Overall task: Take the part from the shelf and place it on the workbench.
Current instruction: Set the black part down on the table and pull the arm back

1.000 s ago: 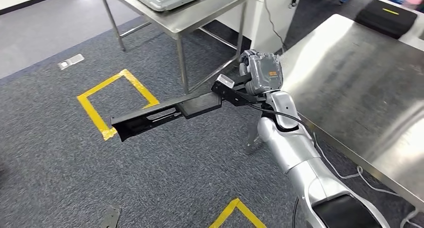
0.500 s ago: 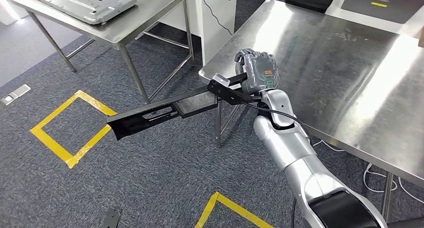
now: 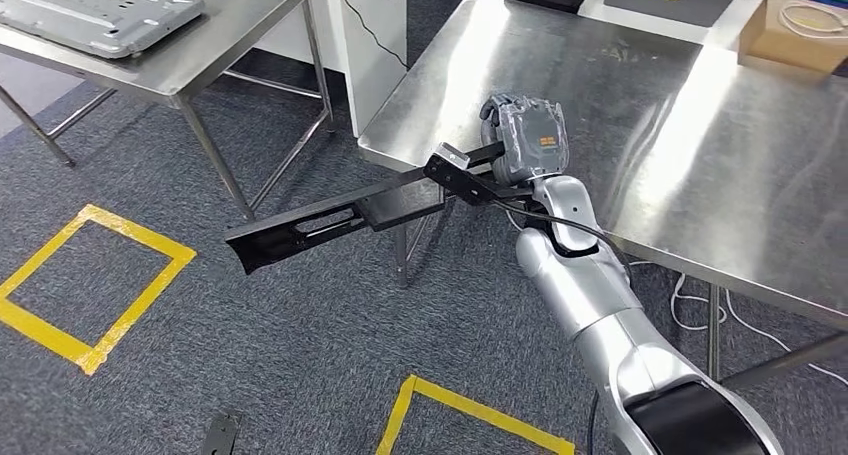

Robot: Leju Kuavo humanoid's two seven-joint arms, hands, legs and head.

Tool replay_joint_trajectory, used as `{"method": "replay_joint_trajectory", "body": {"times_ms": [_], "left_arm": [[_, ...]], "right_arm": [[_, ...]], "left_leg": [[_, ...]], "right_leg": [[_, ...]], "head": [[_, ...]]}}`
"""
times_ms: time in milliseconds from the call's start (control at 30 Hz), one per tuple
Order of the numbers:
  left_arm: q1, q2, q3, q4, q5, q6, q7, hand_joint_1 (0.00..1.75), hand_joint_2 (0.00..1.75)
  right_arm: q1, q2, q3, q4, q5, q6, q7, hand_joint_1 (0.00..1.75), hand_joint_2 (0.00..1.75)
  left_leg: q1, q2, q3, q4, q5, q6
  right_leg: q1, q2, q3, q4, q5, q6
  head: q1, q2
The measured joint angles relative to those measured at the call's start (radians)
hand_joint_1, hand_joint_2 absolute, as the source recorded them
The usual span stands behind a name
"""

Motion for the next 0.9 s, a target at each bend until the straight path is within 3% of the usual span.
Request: {"method": "replay_joint_trajectory", "body": {"times_ms": [33,100,167,233,267,333,367,433,467,500,533,567,633,700,800,900], "left_arm": [[0.0,0.0,0.0,0.0,0.0,0.0,0.0,0.0,1.75],[0.0,-0.001,0.0,0.0,-0.001,0.0,0.0,0.0,1.75],[-0.002,-0.003,0.001,0.0,-0.004,0.0,0.0,0.0,1.75],[-0.005,-0.005,0.001,0.0,-0.006,0.0,0.0,0.0,1.75],[-0.005,-0.006,0.001,0.0,-0.007,0.0,0.0,0.0,1.75],[-0.006,-0.006,0.001,-0.001,-0.008,0.001,0.0,0.0,1.75],[-0.005,-0.006,0.002,-0.001,-0.009,0.001,-0.001,0.0,1.75],[-0.001,-0.006,0.002,0.0,-0.01,0.002,-0.001,0.0,1.75],[0.0,-0.006,0.002,0.0,-0.011,0.001,0.0,0.0,1.75],[0.001,-0.006,0.003,0.0,-0.012,0.001,0.0,0.0,1.75],[0.001,-0.006,0.003,0.0,-0.013,0.001,0.0,0.0,1.75],[0.001,-0.006,0.004,0.0,-0.015,0.001,0.0,0.0,1.75],[0.001,-0.005,0.007,0.0,-0.018,0.001,0.0,0.0,1.75],[0.0,-0.004,0.009,0.0,-0.019,0.001,0.0,0.0,1.75],[-0.001,-0.006,0.011,0.0,-0.022,0.001,-0.002,0.0,1.75],[-0.001,-0.005,0.015,0.0,-0.025,-0.004,-0.013,0.0,1.75]], "right_arm": [[0.002,-0.001,0.0,0.001,0.003,0.0,0.001,1.75,1.75],[0.002,-0.003,0.0,0.001,0.015,-0.004,0.009,1.75,1.75],[-0.001,-0.002,0.0,-0.001,0.035,-0.016,0.023,1.75,1.75],[-0.002,-0.004,-0.001,-0.002,0.055,-0.031,0.035,1.75,1.75],[-0.002,-0.006,-0.003,-0.003,0.062,-0.036,0.039,1.75,1.75],[-0.002,-0.01,-0.004,-0.003,0.071,-0.041,0.044,1.75,1.75],[-0.002,-0.009,-0.005,-0.004,0.074,-0.043,0.046,1.75,1.75],[-0.001,-0.005,-0.004,-0.004,0.081,-0.045,0.049,1.75,1.75],[0.001,-0.004,-0.003,-0.004,0.088,-0.045,0.052,1.75,1.75],[0.003,-0.003,-0.003,-0.004,0.097,-0.046,0.057,1.75,1.75],[0.005,-0.003,-0.003,-0.004,0.108,-0.047,0.064,1.75,1.75],[0.006,-0.004,-0.003,-0.004,0.12,-0.049,0.073,1.75,1.75],[0.005,-0.004,-0.003,-0.004,0.142,-0.057,0.088,1.75,1.75],[0.003,-0.006,-0.004,-0.004,0.156,-0.065,0.101,1.75,1.75],[0.002,-0.012,-0.008,-0.001,0.182,-0.068,0.129,1.75,1.75],[-0.009,-0.026,-0.018,0.014,0.221,-0.068,0.167,1.75,1.75]], "left_leg": [[-0.001,0.013,-0.002,0.0,0.001,0.0],[-0.003,0.035,-0.003,0.001,0.002,-0.002],[-0.008,0.05,-0.005,0.0,0.004,-0.01],[-0.009,0.061,-0.005,-0.002,0.009,-0.023],[-0.008,0.063,-0.004,-0.003,0.011,-0.029],[-0.004,0.034,-0.012,0.02,-0.008,-0.042],[-0.001,0.01,-0.03,0.063,-0.035,-0.049],[0.006,-0.029,-0.092,0.206,-0.108,-0.062],[0.008,-0.035,-0.123,0.272,-0.132,-0.067],[0.011,-0.036,-0.14,0.308,-0.139,-0.071],[0.013,-0.036,-0.137,0.303,-0.125,-0.073],[0.015,-0.036,-0.111,0.253,-0.095,-0.072],[0.017,-0.041,-0.03,0.1,-0.03,-0.064],[0.015,-0.041,0.016,0.007,-0.005,-0.056],[0.01,-0.038,0.01,-0.007,0.001,-0.055],[0.003,-0.039,0.001,-0.006,0.006,-0.047]], "right_leg": [[0.0,-0.004,0.016,-0.017,0.007,0.006],[0.001,-0.022,0.105,-0.155,0.043,0.014],[0.009,-0.037,0.178,-0.271,0.07,0.007],[0.018,-0.034,0.19,-0.294,0.08,-0.008],[0.013,-0.029,0.19,-0.3,0.085,-0.015],[-0.001,-0.023,0.196,-0.31,0.093,-0.028],[-0.009,-0.021,0.2,-0.315,0.097,-0.034],[-0.01,-0.016,0.199,-0.316,0.101,-0.041],[-0.01,-0.012,0.197,-0.315,0.102,-0.042],[-0.009,-0.008,0.196,-0.315,0.102,-0.042],[-0.009,-0.004,0.196,-0.314,0.103,-0.042],[-0.009,0.001,0.196,-0.313,0.103,-0.043],[-0.004,0.01,0.195,-0.308,0.104,-0.041],[0.006,0.016,0.187,-0.301,0.104,-0.036],[0.015,0.017,0.173,-0.295,0.106,-0.029],[0.011,0.016,0.166,-0.296,0.112,-0.021]], "head": [[0.001,0.0],[0.001,0.0],[-0.002,0.0],[-0.005,0.0],[-0.005,0.0],[-0.005,0.0],[-0.007,0.0],[-0.009,0.0],[-0.01,0.0],[-0.01,0.0],[-0.01,0.0],[-0.01,0.0],[-0.01,0.0],[-0.008,0.0],[-0.007,0.0],[-0.007,0.0]]}}
